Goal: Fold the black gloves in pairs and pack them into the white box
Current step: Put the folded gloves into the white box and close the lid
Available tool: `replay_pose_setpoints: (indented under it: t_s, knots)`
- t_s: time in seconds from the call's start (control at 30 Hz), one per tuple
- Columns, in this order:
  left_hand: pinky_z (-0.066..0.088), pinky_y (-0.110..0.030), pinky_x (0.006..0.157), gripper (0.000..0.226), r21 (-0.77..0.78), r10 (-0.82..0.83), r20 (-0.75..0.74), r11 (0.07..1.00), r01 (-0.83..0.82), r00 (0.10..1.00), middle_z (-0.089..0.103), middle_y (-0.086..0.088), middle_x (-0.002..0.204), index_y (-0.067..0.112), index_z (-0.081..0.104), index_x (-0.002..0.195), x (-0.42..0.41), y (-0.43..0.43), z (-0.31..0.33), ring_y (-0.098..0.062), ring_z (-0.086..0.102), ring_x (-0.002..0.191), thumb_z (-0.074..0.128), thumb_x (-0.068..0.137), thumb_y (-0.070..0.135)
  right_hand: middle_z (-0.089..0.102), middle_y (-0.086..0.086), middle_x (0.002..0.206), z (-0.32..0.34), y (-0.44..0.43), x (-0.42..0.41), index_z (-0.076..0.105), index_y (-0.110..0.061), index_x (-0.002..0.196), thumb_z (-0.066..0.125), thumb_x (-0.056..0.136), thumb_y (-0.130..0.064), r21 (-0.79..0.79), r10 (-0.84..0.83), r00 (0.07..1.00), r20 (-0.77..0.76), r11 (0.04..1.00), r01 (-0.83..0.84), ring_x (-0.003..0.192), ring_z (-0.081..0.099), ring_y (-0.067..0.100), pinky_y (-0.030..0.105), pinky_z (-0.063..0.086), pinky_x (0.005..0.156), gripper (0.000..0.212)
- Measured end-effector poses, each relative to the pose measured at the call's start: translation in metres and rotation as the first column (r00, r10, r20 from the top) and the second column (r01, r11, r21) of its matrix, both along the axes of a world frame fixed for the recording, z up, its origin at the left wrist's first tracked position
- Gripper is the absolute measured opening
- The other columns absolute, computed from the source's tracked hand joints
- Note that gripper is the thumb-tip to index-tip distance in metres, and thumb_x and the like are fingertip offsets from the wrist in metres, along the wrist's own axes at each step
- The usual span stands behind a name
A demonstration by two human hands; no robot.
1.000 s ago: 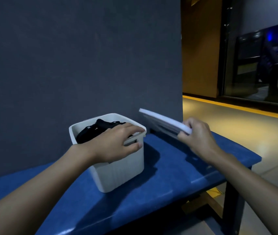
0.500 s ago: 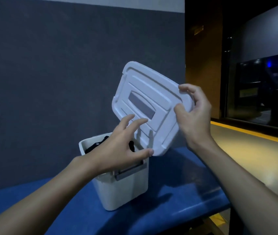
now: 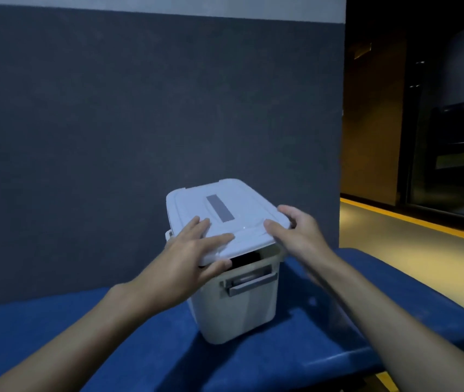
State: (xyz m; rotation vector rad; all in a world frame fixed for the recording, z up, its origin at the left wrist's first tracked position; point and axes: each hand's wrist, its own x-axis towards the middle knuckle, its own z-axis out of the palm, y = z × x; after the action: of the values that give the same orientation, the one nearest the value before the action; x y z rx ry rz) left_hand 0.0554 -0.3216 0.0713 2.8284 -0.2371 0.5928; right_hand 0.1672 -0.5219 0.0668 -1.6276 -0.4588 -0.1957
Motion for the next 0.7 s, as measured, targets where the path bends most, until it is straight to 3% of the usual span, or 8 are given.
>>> replay_pose_setpoints:
  t_s: [0.03, 0.07, 0.13, 0.3, 0.43, 0.53, 0.6, 0.7]
  knots:
    - [0.017, -0.038, 0.121, 0.053, 0.022, 0.008, -0.037, 1.000, -0.007, 0.999, 0.024, 0.000, 0.161, 0.044, 0.037, 0.148, -0.001, 0.001, -0.004, -0.010, -0.001, 0.152, 0.046, 0.097, 0.055, 0.067, -0.003, 0.096, -0.008, 0.000, 0.003, 0.062, -0.023, 0.101, 0.064, 0.085, -0.038, -0.152, -0.044, 0.999, 0.023, 0.987, 0.047, 0.098, 0.063, 0.024, 0.040, 0.050, 0.087, 0.022]
    - [0.018, -0.037, 0.120, 0.052, 0.030, 0.011, -0.066, 1.000, -0.009, 0.998, 0.028, -0.001, 0.157, 0.044, 0.037, 0.148, -0.002, 0.000, -0.008, -0.009, 0.000, 0.151, 0.044, 0.098, 0.054, 0.065, -0.002, 0.087, -0.016, 0.000, 0.007, 0.058, -0.019, 0.089, 0.058, 0.080, -0.051, -0.276, -0.067, 0.996, 0.061, 0.958, 0.081, 0.099, 0.059, 0.028, 0.046, 0.048, 0.089, 0.034]
    - [0.018, -0.036, 0.119, 0.050, 0.019, 0.000, -0.103, 1.000, 0.002, 0.995, 0.031, -0.002, 0.153, 0.043, 0.037, 0.148, -0.002, 0.000, -0.016, -0.008, 0.000, 0.151, 0.041, 0.099, 0.054, 0.060, 0.002, 0.085, -0.027, 0.000, 0.013, 0.051, -0.015, 0.091, 0.047, 0.075, -0.062, -0.394, -0.104, 0.993, 0.062, 0.911, 0.120, 0.105, 0.049, 0.028, 0.046, 0.042, 0.092, 0.049]
    - [0.015, -0.044, 0.121, 0.045, 0.057, 0.014, -0.133, 0.998, -0.006, 0.991, 0.028, 0.007, 0.150, 0.045, 0.033, 0.147, 0.002, 0.002, -0.030, -0.001, -0.003, 0.149, 0.031, 0.103, 0.052, 0.060, -0.005, 0.120, -0.041, -0.001, 0.022, 0.052, -0.029, 0.130, 0.044, 0.076, -0.067, -0.401, -0.097, 0.992, 0.080, 0.908, 0.121, 0.122, 0.046, 0.021, 0.049, 0.039, 0.104, 0.066]
    - [0.004, -0.050, 0.123, 0.047, 0.150, 0.048, -0.148, 0.988, -0.025, 0.988, 0.023, 0.009, 0.159, 0.047, 0.028, 0.150, 0.006, 0.003, -0.031, -0.009, -0.003, 0.153, 0.025, 0.103, 0.053, 0.053, -0.007, 0.133, -0.049, 0.002, 0.028, 0.060, -0.023, 0.123, 0.046, 0.095, -0.043, -0.452, -0.126, 0.971, 0.202, 0.868, 0.206, 0.122, 0.046, 0.022, 0.048, 0.036, 0.105, 0.037]
    - [0.005, -0.046, 0.123, 0.052, 0.204, 0.041, -0.113, 0.979, -0.017, 0.993, 0.026, 0.005, 0.160, 0.046, 0.028, 0.150, 0.010, 0.003, -0.032, -0.012, 0.009, 0.152, 0.022, 0.100, 0.059, 0.060, -0.013, 0.121, -0.054, -0.002, 0.029, 0.067, -0.026, 0.104, 0.044, 0.092, -0.047, -0.414, -0.070, 0.978, 0.196, 0.898, 0.148, 0.114, 0.053, 0.017, 0.051, 0.038, 0.104, 0.034]
    - [0.012, -0.043, 0.121, 0.066, 0.270, 0.026, -0.093, 0.963, 0.000, 0.995, 0.030, 0.003, 0.157, 0.045, 0.027, 0.150, 0.012, 0.004, -0.031, -0.013, 0.018, 0.148, 0.020, 0.088, 0.066, 0.061, -0.012, 0.112, -0.057, -0.008, 0.033, 0.061, -0.023, 0.090, 0.038, 0.088, -0.054, -0.434, -0.036, 0.977, 0.211, 0.892, 0.127, 0.108, 0.055, 0.015, 0.053, 0.039, 0.102, 0.039]
    - [0.024, -0.043, 0.116, 0.077, 0.373, 0.017, -0.065, 0.928, 0.009, 0.998, 0.038, 0.001, 0.149, 0.041, 0.027, 0.149, 0.014, 0.007, -0.032, -0.018, 0.032, 0.140, 0.033, 0.077, 0.068, 0.047, -0.017, 0.141, -0.058, -0.016, 0.037, 0.062, -0.019, 0.107, 0.035, 0.096, -0.052, -0.509, 0.044, 0.969, 0.244, 0.856, 0.089, 0.133, 0.040, 0.010, 0.053, 0.030, 0.110, 0.044]
